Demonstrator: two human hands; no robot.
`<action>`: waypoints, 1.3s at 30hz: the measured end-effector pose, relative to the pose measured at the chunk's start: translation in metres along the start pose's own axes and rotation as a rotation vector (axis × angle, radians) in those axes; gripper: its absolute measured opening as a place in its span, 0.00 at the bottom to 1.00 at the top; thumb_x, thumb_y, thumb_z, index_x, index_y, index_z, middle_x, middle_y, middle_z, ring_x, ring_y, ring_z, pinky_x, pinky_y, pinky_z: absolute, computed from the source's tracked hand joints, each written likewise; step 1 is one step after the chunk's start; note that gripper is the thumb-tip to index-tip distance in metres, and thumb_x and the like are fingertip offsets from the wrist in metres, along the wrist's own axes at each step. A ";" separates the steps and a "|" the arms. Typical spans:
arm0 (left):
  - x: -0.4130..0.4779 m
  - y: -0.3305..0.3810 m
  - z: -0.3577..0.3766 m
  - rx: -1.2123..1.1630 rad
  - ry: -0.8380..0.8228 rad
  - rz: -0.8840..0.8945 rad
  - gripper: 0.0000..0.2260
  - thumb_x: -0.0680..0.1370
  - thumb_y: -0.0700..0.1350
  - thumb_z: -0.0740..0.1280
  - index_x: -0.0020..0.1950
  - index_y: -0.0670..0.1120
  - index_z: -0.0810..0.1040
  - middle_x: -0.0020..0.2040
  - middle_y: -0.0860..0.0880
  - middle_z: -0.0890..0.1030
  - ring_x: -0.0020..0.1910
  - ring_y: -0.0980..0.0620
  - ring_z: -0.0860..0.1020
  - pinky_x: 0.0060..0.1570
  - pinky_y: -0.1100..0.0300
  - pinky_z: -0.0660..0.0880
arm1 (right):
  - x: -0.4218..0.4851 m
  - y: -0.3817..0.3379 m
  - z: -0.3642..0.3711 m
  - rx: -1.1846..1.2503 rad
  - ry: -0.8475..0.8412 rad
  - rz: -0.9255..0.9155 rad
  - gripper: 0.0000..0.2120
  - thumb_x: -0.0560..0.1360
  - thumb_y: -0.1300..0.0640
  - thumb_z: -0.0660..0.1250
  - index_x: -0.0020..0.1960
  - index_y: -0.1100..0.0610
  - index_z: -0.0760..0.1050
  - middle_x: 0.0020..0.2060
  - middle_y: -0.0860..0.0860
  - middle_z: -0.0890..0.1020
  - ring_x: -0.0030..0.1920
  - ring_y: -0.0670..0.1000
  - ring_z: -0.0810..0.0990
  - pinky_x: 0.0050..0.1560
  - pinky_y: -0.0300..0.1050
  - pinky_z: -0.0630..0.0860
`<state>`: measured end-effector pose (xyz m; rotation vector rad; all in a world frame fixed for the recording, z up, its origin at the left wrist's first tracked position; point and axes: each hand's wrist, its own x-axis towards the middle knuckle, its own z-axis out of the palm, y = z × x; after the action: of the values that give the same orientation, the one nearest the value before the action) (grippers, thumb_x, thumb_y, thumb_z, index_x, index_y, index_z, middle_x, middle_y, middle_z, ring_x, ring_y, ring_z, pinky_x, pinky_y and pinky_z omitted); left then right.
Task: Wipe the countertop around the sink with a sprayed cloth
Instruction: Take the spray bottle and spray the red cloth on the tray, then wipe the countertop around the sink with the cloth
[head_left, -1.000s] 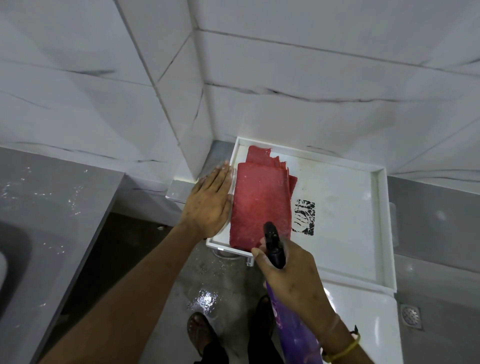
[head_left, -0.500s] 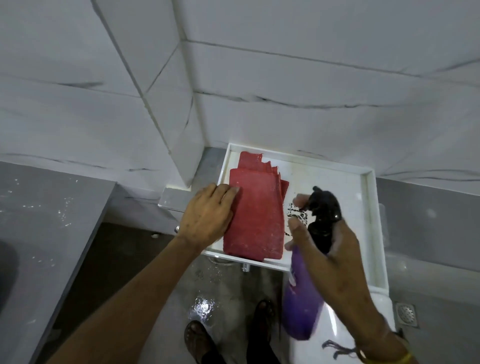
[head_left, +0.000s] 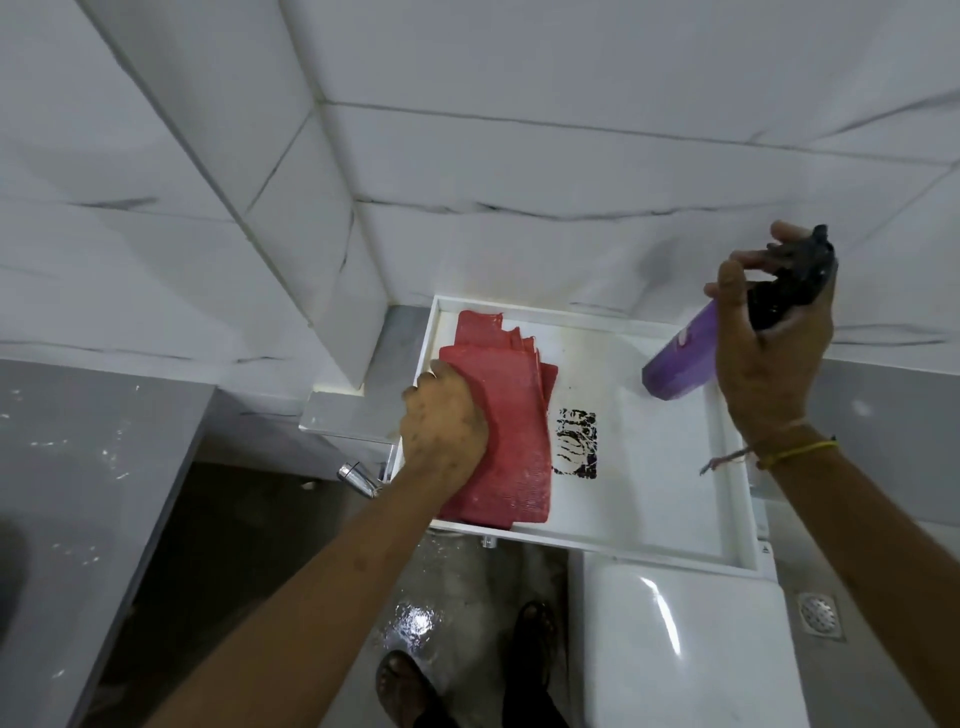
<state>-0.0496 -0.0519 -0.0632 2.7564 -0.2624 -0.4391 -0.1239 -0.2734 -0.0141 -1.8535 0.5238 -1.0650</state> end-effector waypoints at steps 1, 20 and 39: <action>0.001 0.002 0.000 0.008 0.000 -0.024 0.18 0.78 0.39 0.61 0.66 0.34 0.65 0.62 0.36 0.74 0.63 0.36 0.73 0.57 0.46 0.74 | 0.002 0.006 0.000 -0.015 -0.006 0.007 0.18 0.76 0.50 0.65 0.62 0.55 0.67 0.48 0.55 0.79 0.46 0.62 0.82 0.53 0.62 0.78; 0.018 0.009 0.001 -0.258 -0.010 -0.240 0.15 0.76 0.44 0.65 0.62 0.41 0.71 0.58 0.38 0.79 0.56 0.37 0.78 0.53 0.48 0.76 | 0.001 0.028 -0.001 -0.040 -0.031 0.218 0.38 0.73 0.47 0.68 0.73 0.61 0.54 0.63 0.55 0.71 0.63 0.54 0.73 0.67 0.47 0.72; -0.088 -0.019 -0.147 -0.936 -0.399 0.249 0.11 0.73 0.42 0.73 0.54 0.50 0.78 0.50 0.38 0.84 0.48 0.42 0.84 0.48 0.49 0.83 | -0.111 -0.080 0.034 0.910 -0.916 1.063 0.25 0.64 0.43 0.75 0.58 0.51 0.79 0.58 0.55 0.83 0.60 0.56 0.80 0.54 0.51 0.81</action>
<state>-0.0810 0.0294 0.0850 1.6924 -0.3695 -0.7936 -0.1611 -0.1382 -0.0029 -0.8197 0.2859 0.2981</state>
